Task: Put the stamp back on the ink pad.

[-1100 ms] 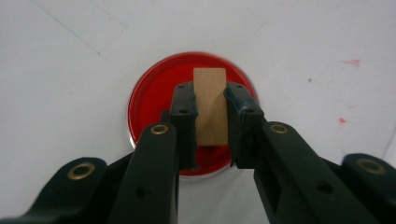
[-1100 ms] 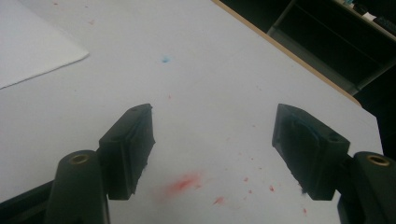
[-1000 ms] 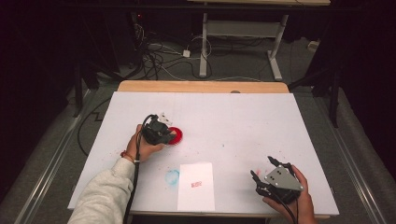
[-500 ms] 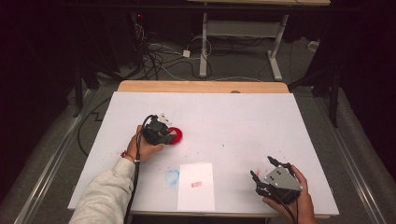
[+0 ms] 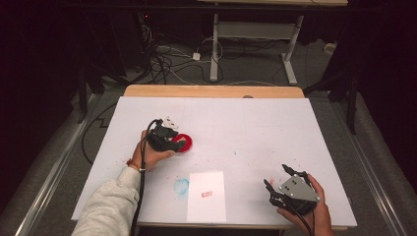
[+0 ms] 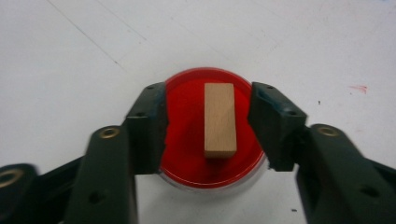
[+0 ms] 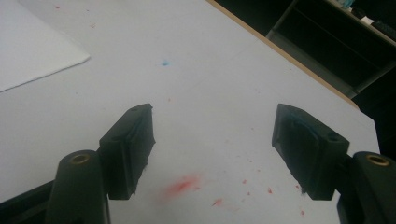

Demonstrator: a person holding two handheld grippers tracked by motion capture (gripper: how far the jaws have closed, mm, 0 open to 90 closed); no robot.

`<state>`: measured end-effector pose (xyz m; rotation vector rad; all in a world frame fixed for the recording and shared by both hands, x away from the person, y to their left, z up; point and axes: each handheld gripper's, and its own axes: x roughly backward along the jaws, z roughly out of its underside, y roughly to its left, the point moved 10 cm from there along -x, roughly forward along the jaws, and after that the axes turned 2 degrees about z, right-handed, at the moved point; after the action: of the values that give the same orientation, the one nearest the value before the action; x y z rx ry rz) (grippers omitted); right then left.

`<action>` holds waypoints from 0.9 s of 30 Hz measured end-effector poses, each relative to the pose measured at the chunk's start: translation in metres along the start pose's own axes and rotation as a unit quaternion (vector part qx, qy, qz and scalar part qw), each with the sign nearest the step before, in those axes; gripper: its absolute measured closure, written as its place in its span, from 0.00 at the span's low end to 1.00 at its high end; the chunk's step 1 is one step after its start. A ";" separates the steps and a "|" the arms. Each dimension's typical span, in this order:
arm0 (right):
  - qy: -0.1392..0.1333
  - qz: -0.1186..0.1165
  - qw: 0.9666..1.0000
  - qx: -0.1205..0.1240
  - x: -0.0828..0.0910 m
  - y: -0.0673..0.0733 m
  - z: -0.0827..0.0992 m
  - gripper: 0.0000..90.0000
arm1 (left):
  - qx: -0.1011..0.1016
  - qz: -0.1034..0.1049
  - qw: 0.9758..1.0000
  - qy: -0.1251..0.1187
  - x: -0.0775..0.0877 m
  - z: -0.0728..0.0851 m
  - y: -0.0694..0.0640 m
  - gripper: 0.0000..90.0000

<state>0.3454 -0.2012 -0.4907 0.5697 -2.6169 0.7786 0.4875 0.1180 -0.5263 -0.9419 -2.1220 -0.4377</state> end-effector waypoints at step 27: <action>-0.007 -0.008 1.000 -0.011 0.003 0.000 -0.003 0.33 | -0.043 -0.022 0.992 -0.118 0.037 -0.025 -0.023 0.18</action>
<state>0.3436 -0.2003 -0.4875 0.5918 -2.6271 0.7437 0.4666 0.1062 -0.4825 -1.0412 -2.3558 -0.4626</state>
